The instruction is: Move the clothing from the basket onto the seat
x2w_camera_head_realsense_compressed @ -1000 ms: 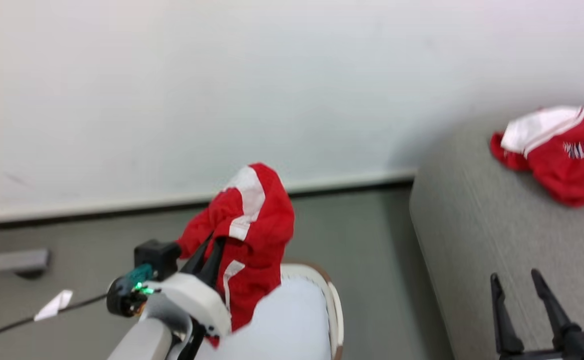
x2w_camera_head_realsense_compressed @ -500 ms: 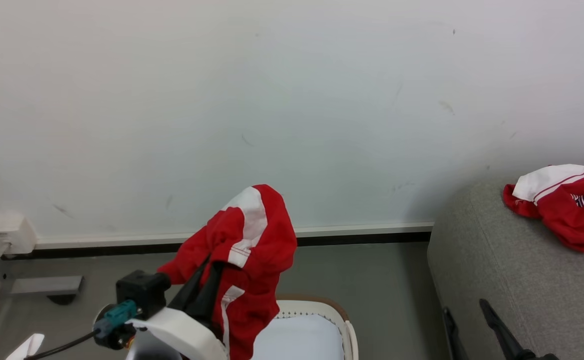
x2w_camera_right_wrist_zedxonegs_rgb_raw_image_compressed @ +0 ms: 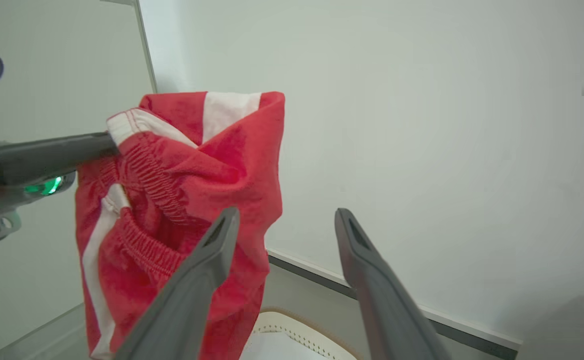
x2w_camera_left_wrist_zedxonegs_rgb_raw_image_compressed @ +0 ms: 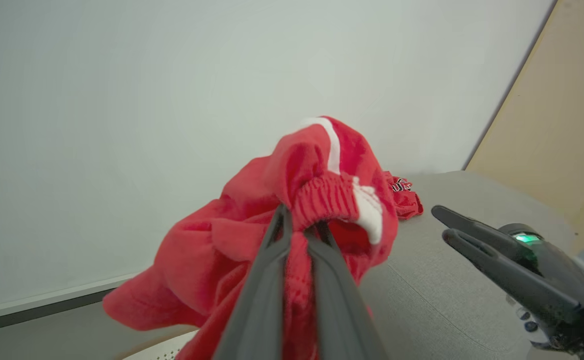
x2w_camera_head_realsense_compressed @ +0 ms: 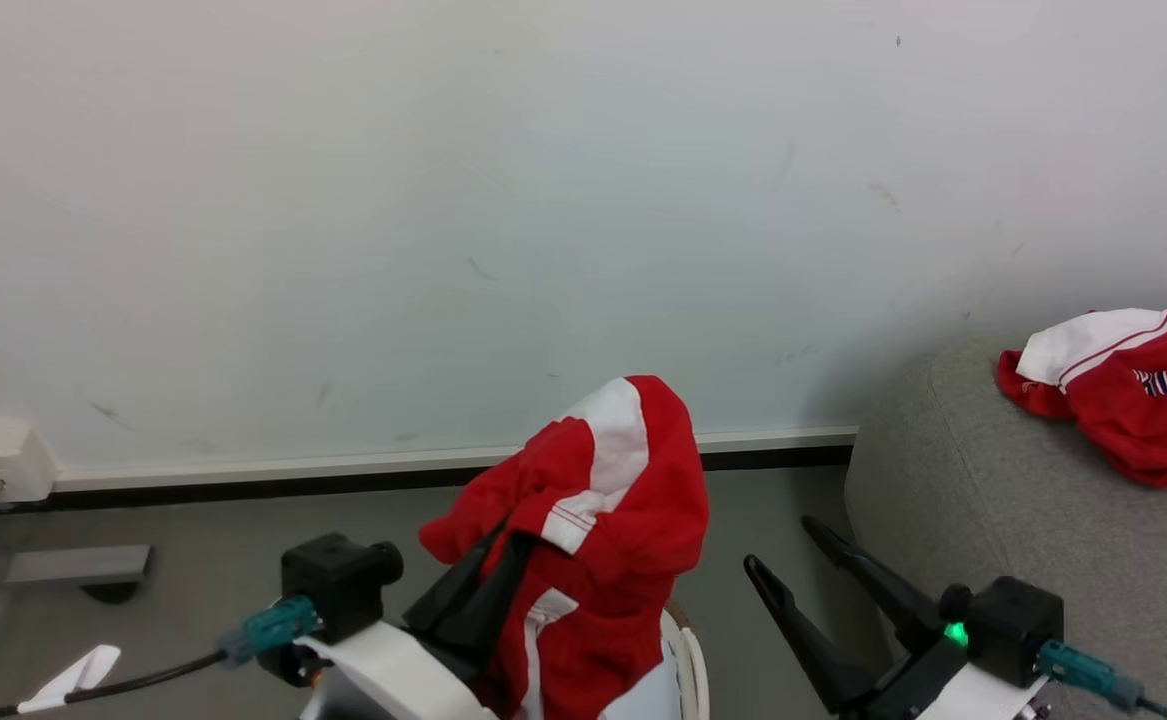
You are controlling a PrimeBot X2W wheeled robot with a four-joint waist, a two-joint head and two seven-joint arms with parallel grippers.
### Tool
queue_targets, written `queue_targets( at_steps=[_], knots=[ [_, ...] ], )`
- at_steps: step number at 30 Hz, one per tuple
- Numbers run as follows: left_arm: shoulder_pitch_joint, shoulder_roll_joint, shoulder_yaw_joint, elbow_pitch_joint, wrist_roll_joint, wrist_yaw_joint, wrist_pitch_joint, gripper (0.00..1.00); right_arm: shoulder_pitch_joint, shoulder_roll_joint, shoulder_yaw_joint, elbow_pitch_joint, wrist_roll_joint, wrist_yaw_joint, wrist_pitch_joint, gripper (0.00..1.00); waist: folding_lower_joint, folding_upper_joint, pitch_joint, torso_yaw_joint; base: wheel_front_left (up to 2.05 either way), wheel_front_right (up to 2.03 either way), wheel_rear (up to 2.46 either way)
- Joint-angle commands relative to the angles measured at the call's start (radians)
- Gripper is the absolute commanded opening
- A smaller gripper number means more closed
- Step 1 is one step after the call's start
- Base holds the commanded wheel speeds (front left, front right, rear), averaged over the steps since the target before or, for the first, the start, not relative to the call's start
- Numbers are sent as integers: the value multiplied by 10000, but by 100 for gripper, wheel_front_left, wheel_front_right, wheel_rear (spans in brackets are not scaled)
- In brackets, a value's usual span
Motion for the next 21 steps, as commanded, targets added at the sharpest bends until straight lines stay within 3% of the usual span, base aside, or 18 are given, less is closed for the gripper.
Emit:
queue_targets(
  at_steps=[1,7,14,15,16,17,21],
  knots=[
    [-92,4,-60,-66,-101,-129,85,0,-382,-311,371,-74,567,-24,116,100,0,-1,7,-3,0,0,0],
    [-215,-112,-499,-47,-584,-699,315,0,-1750,-1141,2270,-138,2573,-24,625,100,0,-1,-9,-27,0,0,0],
    [-421,-201,-1055,235,-1114,-1103,543,0,-2906,-1042,4265,-98,3980,-24,764,100,0,-1,-86,-117,0,0,0],
    [-486,-196,-1113,294,-1143,-1140,553,0,-3084,-999,4529,-83,4143,-24,698,93,0,-1,-101,-130,0,0,0],
    [-529,-219,-1168,368,-1183,-1176,541,0,-3256,-976,4764,-50,4281,-24,593,39,0,-1,-108,-144,0,0,0],
    [-559,-258,-1252,452,-1238,-1199,546,0,-3394,-963,4969,34,4426,-24,475,0,0,-1,-112,-157,0,0,0],
    [-724,-334,-1452,701,-1269,-1241,541,0,-3823,-907,5503,424,4663,-24,99,0,0,-1,-105,-199,0,0,0]
  ],
)
